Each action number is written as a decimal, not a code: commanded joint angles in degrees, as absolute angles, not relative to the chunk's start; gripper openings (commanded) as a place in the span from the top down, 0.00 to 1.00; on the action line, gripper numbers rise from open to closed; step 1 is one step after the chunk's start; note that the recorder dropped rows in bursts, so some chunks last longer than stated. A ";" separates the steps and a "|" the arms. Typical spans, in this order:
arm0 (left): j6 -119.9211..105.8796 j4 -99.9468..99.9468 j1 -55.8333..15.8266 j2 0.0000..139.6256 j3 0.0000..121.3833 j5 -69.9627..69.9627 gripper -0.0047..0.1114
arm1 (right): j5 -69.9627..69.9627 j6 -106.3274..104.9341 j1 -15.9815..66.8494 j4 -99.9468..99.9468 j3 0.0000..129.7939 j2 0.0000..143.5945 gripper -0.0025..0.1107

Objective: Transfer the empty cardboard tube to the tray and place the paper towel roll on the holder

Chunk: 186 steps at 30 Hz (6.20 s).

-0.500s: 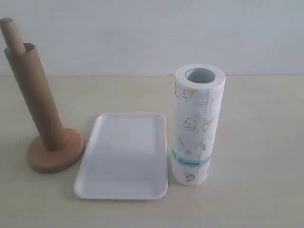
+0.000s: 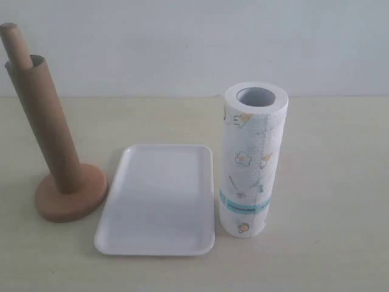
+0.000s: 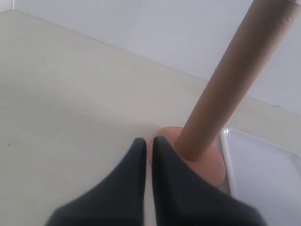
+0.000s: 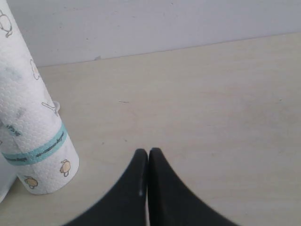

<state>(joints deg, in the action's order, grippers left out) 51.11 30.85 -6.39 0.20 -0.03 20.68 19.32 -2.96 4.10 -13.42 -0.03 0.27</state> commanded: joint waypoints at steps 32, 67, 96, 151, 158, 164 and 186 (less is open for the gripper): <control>43.13 18.92 -6.34 26.05 18.38 -3.39 0.92 | 18.89 -3.12 3.97 -13.31 0.00 0.00 0.98; 15.23 18.36 -6.34 69.03 18.42 -35.50 0.02 | 18.90 -3.26 3.97 -13.31 0.00 0.00 0.98; 2.74 11.85 -6.34 90.90 27.41 -42.01 0.73 | 18.90 -3.36 3.97 -13.31 0.00 0.00 0.98; 114.88 99.95 -6.45 56.27 69.97 -38.41 0.92 | 18.61 -3.36 3.97 -13.31 0.00 0.00 0.98; 118.91 99.95 -6.45 62.45 70.92 -46.35 0.92 | 18.61 -3.36 3.97 -13.31 0.00 0.00 0.98; 119.03 99.95 -6.56 68.73 70.92 -53.44 0.92 | 18.61 -3.36 3.97 -13.31 0.00 0.00 0.98; 117.81 99.95 -6.56 71.69 70.45 -56.04 0.92 | 18.51 -3.36 3.97 -13.31 0.00 0.00 0.98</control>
